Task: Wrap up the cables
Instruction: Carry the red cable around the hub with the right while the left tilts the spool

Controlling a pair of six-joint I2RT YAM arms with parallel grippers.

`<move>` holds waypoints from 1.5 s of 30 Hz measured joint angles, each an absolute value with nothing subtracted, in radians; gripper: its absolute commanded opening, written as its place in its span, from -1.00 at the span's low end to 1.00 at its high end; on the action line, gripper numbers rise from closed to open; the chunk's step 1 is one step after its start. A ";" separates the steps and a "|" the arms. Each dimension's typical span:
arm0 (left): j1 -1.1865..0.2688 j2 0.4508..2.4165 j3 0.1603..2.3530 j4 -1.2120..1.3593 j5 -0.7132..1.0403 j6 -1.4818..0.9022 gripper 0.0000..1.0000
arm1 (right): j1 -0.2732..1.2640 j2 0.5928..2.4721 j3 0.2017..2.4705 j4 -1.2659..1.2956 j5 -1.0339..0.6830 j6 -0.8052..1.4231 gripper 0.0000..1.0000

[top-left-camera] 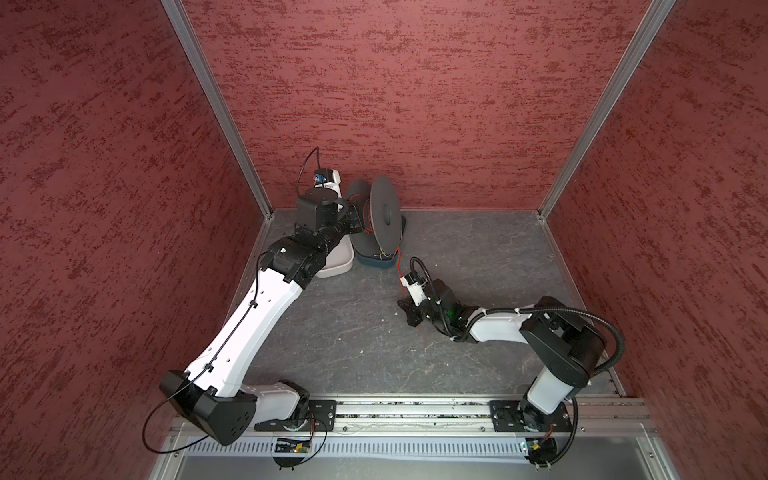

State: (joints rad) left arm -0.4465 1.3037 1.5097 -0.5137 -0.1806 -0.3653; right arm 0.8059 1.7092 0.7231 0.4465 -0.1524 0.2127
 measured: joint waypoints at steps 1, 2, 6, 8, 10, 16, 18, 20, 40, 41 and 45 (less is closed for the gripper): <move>-0.446 1.310 1.510 -0.506 -0.194 -0.367 -0.94 | 0.825 1.709 0.737 0.429 -0.134 0.205 -1.00; -0.445 1.318 1.510 -0.500 -0.210 -0.369 -0.95 | 0.845 1.709 0.754 0.414 -0.116 0.196 -1.00; -0.447 1.355 1.508 -0.492 -0.263 -0.369 -0.95 | 0.908 1.709 0.815 0.361 -0.046 0.165 -1.00; -0.450 1.377 1.502 -0.489 -0.296 -0.366 -0.95 | 0.938 1.709 0.842 0.334 -0.004 0.145 -1.00; -0.456 1.401 1.495 -0.487 -0.331 -0.358 -0.95 | 0.961 1.709 0.863 0.305 0.030 0.126 -1.00; -0.497 1.461 1.469 -0.482 -0.448 -0.311 -0.96 | 1.015 1.677 0.905 0.206 0.126 0.075 -1.00; -0.509 1.472 1.449 -0.481 -0.470 -0.300 -0.96 | 1.025 1.647 0.916 0.175 0.149 0.057 -1.00; -0.519 1.479 1.430 -0.485 -0.484 -0.294 -0.96 | 1.027 1.615 0.934 0.150 0.172 0.040 -1.00; -0.595 1.492 1.324 -0.532 -0.316 -0.250 -0.96 | 0.924 1.552 1.292 -0.229 0.207 -0.053 -1.00; -0.595 1.492 1.322 -0.532 -0.303 -0.244 -0.97 | 0.912 1.556 1.310 -0.249 0.192 -0.052 -1.00; -0.593 1.492 1.304 -0.549 -0.241 -0.208 -0.99 | 0.851 1.567 1.377 -0.337 0.117 -0.056 -1.00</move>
